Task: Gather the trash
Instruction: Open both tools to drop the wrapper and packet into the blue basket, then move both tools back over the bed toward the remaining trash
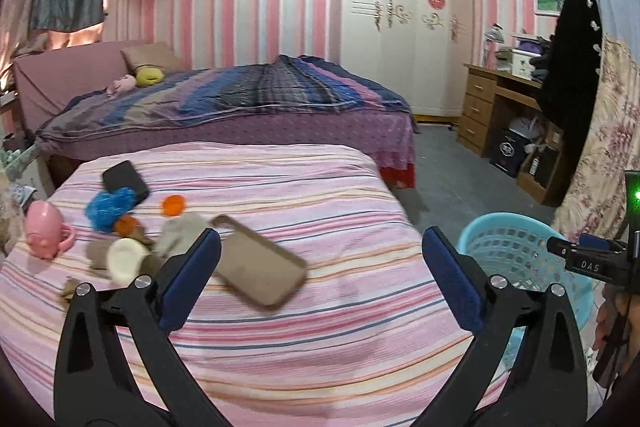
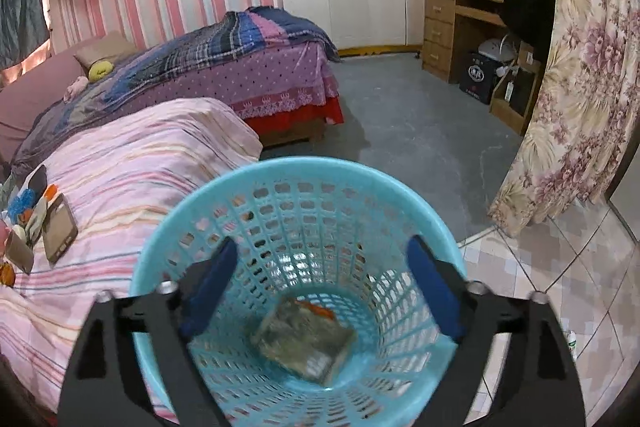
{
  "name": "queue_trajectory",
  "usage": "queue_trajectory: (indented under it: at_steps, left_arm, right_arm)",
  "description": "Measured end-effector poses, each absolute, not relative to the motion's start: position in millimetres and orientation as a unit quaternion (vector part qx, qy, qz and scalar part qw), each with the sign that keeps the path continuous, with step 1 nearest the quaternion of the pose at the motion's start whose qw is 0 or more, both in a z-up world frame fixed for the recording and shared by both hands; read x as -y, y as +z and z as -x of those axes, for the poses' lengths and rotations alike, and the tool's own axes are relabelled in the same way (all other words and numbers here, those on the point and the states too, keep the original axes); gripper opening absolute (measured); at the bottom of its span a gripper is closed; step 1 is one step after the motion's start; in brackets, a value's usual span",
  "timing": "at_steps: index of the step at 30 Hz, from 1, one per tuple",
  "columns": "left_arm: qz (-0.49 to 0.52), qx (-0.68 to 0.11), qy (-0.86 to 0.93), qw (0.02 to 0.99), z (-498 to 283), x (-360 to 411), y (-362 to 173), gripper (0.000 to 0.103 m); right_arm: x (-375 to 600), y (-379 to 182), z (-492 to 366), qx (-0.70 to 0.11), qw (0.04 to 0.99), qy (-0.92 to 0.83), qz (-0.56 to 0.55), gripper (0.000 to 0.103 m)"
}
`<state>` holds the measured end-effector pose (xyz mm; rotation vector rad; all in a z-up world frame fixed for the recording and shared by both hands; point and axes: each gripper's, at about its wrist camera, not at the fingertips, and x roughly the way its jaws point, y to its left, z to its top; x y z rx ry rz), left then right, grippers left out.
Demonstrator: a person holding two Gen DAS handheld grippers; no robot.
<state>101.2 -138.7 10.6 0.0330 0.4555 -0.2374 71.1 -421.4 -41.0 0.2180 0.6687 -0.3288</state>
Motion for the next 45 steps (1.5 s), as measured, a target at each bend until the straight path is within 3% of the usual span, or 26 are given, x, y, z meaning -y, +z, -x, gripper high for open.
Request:
queue_trajectory:
  at_steps: [14,31,43,45]
  left_arm:
    - [-0.005,-0.232,-0.036,0.972,-103,35,9,0.097]
    - [0.036,-0.299,0.030,0.953,-121,-88,-40,0.097]
    - [0.058,-0.343,0.045,0.937,-140,-126,-73,0.097]
    - [0.063,-0.338,0.042,0.938,-142,-126,-72,0.091]
  right_arm:
    - [343,-8,-84,-0.269,0.954,-0.109,-0.073,0.094]
    - [245,-24,-113,-0.292,0.955,-0.050,0.018,0.094]
    - [216,-37,-129,-0.308,0.951,-0.025,0.021,0.094]
    - [209,-38,-132,-0.310,0.950,-0.021,0.024,0.094]
